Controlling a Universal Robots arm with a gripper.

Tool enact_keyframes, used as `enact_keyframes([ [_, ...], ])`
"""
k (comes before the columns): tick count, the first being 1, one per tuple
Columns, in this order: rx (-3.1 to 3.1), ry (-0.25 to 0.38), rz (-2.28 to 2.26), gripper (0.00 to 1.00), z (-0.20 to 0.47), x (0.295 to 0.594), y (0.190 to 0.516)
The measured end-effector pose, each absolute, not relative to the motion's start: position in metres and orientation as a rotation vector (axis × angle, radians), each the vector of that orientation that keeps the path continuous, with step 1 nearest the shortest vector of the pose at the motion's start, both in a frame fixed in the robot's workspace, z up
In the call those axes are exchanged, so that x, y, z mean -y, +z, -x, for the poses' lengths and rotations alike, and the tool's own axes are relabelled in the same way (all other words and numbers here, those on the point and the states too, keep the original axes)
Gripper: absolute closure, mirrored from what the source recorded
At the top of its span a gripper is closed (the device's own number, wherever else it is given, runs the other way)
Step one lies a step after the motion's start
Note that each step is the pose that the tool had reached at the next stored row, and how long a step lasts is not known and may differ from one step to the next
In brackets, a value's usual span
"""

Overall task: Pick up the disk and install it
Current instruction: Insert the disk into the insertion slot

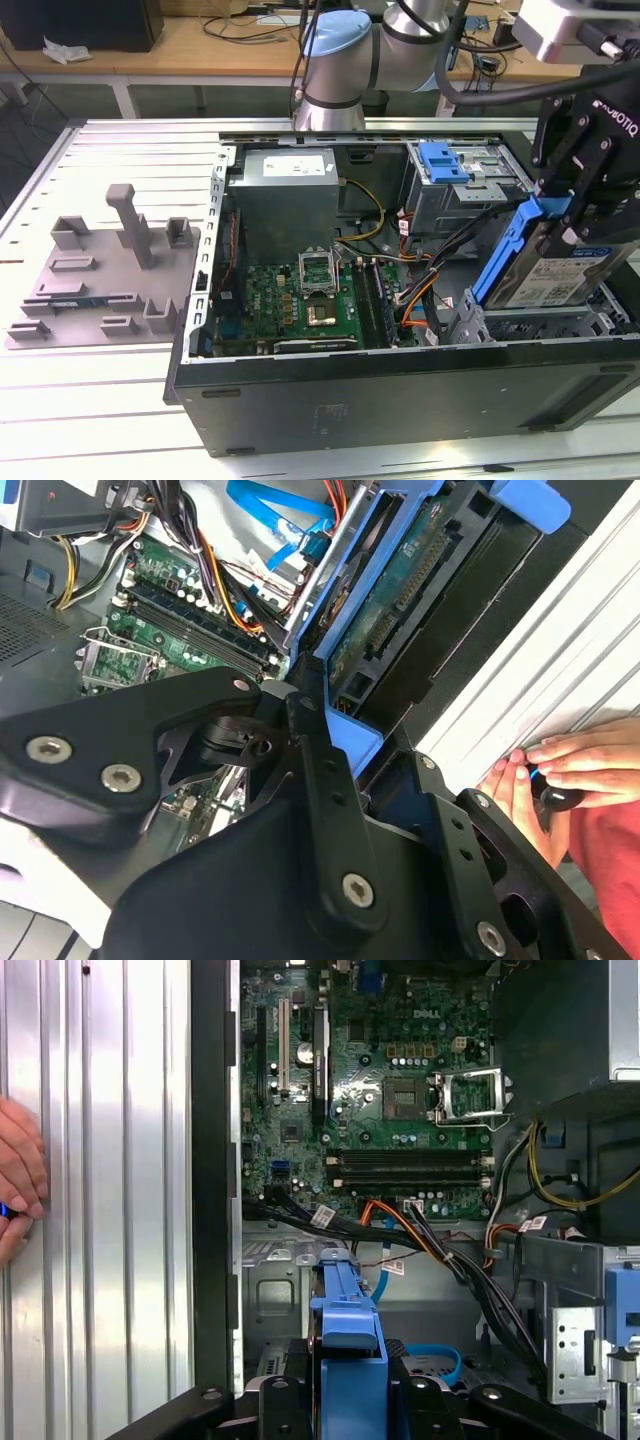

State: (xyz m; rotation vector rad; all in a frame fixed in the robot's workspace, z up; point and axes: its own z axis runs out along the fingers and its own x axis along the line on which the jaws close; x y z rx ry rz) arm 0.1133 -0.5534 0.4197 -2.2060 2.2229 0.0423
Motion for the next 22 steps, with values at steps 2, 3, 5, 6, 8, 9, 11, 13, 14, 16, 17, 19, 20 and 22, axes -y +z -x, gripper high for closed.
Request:
enact_keyframes([
  [2,-2.223,0.042,2.206,0.63,-0.113,0.554,0.418],
  [3,-2.223,0.042,2.206,0.63,-0.113,0.554,0.417],
  [5,-2.223,0.042,2.206,0.63,-0.113,0.554,0.415],
  [6,-2.223,0.042,2.206,0.63,-0.113,0.554,0.414],
  [8,-2.223,0.042,2.206,0.63,-0.113,0.555,0.413],
  [9,-2.223,0.042,2.206,0.63,-0.113,0.555,0.412],
  [11,-2.223,0.042,2.206,0.63,-0.113,0.555,0.41],
  [13,-2.223,0.042,2.206,0.63,-0.113,0.555,0.409],
  [14,-2.223,0.041,2.206,0.62,-0.113,0.556,0.408],
  [16,-2.223,0.042,2.206,0.56,-0.113,0.556,0.407],
  [17,-2.223,0.042,2.206,0.56,-0.113,0.556,0.407],
  [19,-2.223,0.042,2.206,0.5,-0.113,0.556,0.407],
  [20,-2.223,0.042,2.206,0.5,-0.113,0.556,0.407],
  [22,-2.223,0.042,2.206,0.5,-0.113,0.556,0.407],
])
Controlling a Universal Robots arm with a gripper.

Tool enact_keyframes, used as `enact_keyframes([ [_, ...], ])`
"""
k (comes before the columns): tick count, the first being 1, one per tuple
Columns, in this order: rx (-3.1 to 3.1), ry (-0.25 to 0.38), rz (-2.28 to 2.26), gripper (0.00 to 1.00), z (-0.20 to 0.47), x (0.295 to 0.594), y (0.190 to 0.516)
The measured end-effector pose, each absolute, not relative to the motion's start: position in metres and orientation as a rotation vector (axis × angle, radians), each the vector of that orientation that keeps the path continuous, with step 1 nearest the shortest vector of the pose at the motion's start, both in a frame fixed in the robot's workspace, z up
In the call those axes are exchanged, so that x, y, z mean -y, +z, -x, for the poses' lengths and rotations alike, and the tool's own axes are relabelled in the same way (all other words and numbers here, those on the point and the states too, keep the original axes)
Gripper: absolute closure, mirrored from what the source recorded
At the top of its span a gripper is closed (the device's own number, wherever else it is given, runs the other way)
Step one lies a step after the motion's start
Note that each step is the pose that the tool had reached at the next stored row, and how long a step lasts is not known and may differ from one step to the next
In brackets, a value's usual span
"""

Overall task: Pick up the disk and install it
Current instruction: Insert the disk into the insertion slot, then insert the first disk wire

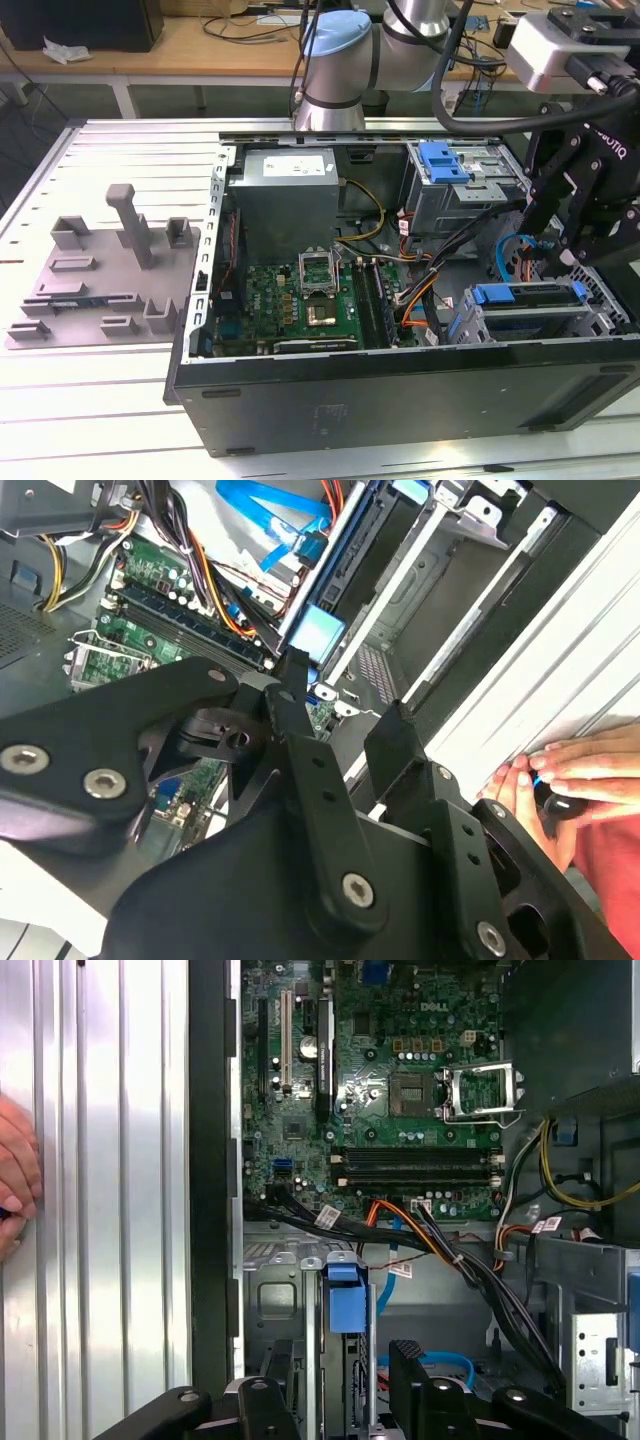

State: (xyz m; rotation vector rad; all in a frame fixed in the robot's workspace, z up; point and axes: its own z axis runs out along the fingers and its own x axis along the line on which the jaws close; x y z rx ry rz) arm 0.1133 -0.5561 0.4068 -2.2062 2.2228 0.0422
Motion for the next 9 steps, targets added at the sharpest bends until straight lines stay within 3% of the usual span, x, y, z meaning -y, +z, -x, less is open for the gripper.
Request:
enact_keyframes([
  [9,-2.223,0.042,2.206,0.5,-0.1133,0.5565,0.4066],
])
